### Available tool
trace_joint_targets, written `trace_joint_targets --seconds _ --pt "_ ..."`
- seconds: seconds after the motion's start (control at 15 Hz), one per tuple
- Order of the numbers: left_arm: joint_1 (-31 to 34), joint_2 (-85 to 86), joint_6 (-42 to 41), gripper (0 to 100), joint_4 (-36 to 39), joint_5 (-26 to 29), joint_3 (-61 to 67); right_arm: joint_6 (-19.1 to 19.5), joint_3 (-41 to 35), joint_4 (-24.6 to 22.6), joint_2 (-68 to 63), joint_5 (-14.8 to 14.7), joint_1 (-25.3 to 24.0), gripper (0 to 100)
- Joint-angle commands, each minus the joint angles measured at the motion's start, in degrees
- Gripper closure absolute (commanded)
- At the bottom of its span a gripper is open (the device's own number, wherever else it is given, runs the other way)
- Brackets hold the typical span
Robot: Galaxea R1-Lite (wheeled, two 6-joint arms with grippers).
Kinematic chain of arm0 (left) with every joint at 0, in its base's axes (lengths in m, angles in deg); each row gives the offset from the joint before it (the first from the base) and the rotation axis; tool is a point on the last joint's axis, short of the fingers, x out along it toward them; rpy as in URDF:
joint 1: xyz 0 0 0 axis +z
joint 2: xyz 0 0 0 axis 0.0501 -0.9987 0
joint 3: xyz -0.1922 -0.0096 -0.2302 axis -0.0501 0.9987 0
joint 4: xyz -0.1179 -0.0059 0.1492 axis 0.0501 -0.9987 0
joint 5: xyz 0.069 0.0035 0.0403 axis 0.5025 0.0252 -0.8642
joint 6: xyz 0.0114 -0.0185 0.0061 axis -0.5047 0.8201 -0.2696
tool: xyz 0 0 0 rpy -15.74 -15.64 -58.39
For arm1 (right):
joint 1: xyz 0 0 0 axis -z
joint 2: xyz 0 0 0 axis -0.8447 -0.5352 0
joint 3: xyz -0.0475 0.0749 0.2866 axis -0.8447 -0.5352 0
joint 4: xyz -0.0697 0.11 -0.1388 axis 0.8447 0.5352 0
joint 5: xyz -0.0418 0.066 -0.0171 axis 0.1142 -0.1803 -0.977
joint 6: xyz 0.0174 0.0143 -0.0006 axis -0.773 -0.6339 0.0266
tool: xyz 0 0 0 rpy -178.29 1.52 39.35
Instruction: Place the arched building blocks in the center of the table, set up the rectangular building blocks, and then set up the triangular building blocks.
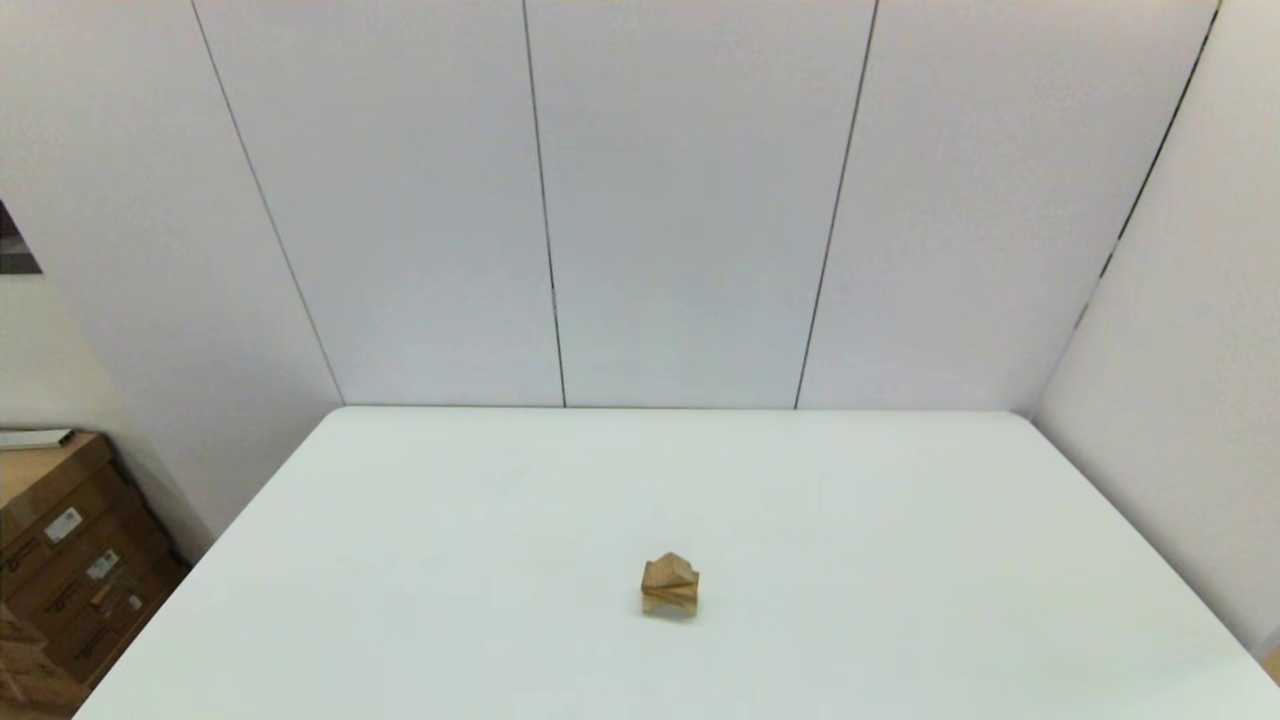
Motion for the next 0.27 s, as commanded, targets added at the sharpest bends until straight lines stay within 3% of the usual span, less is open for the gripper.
trace_joint_targets --seconds 0.07,0.27 --pt "0.02 -0.16 0.0 0 -0.02 0.01 0.0 -0.18 -0.25 -0.92 0.01 -0.09 -0.02 0" --pt "0.02 -0.16 0.0 0 -0.02 0.01 0.0 -0.18 -0.34 -1.1 0.01 -0.09 -0.02 0"
